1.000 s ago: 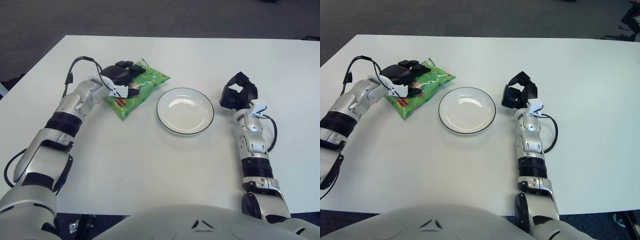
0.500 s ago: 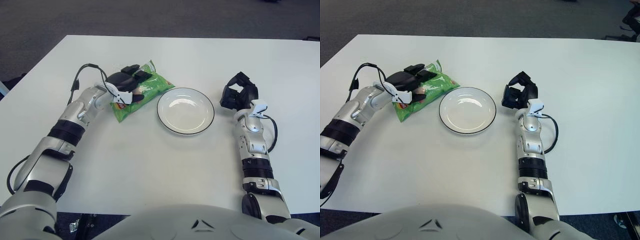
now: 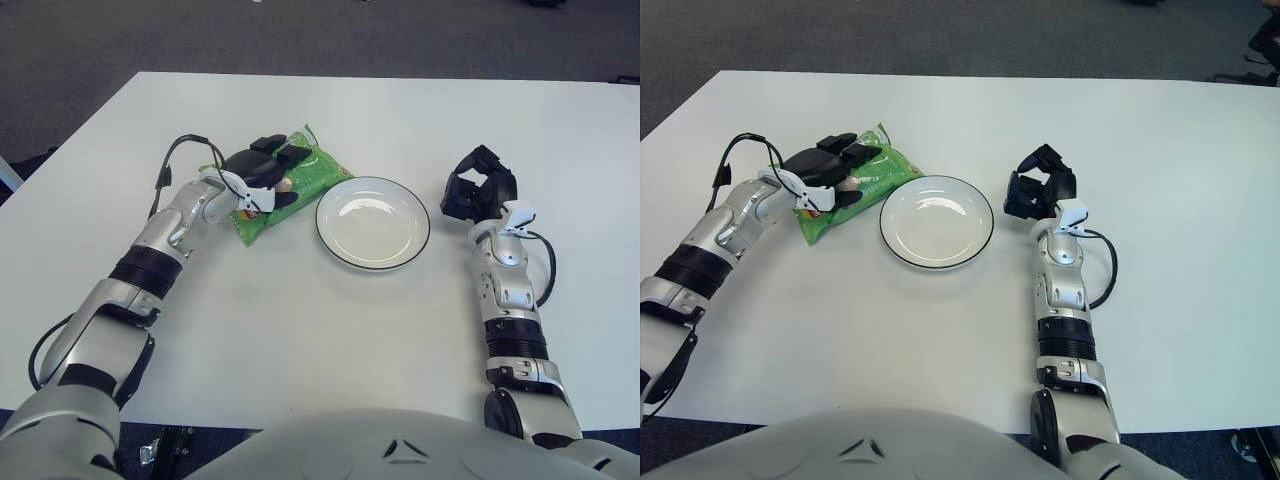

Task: Put the snack into the plate.

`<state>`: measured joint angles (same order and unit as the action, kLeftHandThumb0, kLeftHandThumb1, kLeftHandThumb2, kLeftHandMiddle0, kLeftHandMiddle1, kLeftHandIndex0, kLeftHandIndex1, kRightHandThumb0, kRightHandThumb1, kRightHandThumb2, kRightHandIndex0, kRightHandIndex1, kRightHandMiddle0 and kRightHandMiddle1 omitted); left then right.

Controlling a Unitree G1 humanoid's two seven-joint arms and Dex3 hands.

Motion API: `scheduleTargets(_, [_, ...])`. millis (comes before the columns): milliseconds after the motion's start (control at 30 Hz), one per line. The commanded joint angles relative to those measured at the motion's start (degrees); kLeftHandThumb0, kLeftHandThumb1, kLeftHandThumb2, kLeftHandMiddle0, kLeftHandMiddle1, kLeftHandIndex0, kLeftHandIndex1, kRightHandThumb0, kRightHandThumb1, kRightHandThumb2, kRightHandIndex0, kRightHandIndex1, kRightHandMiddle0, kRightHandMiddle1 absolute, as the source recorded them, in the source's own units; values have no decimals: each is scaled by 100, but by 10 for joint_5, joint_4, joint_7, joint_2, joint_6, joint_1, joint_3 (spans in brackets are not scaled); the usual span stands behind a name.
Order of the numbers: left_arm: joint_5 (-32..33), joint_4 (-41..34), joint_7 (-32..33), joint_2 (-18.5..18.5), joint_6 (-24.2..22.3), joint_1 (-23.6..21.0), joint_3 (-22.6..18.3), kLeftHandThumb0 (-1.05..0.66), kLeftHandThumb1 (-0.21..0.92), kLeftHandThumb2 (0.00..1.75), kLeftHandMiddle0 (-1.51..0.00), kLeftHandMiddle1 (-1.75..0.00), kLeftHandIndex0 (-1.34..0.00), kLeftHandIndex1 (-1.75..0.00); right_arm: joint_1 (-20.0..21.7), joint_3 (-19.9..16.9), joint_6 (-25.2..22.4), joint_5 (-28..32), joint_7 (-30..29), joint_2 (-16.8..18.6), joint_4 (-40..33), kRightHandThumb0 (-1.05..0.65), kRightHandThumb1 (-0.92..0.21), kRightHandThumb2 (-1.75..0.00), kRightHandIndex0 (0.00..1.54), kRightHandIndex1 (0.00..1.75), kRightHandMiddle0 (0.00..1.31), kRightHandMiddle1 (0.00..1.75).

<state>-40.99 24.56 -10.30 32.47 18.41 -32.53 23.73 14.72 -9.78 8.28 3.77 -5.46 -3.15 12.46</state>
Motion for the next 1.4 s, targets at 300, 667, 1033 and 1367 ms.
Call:
scheduleTargets(300, [-35,39,-3,-19,-44,65,52,-101,92,90,0,-55,0,-66,-58,0,-10,3,3,12,18,-50,-26,-138,128,175,66,175])
scheduleTargets(667, [-30,69,39,-16,1,65,61,-86,83,70,0,-114,0,-98,-59,0,-13,2,1,12,15,-50,-26,-138,129,175,66,175])
scheduleTargets(1033, [-30,126,76,-27,26,51,64,-24,17,123,0,-170,-5,-161,-59,-1,-21,3,1,12,9,-51,-25,-139,129,175,67,175])
scheduleTargets(1367, [-57,108,137,-31,-16,68,68,20,13,150,-10,-174,-28,-174,-61,-1,-19,7,11,11,8,-51,-25,-139,129,175,67,175])
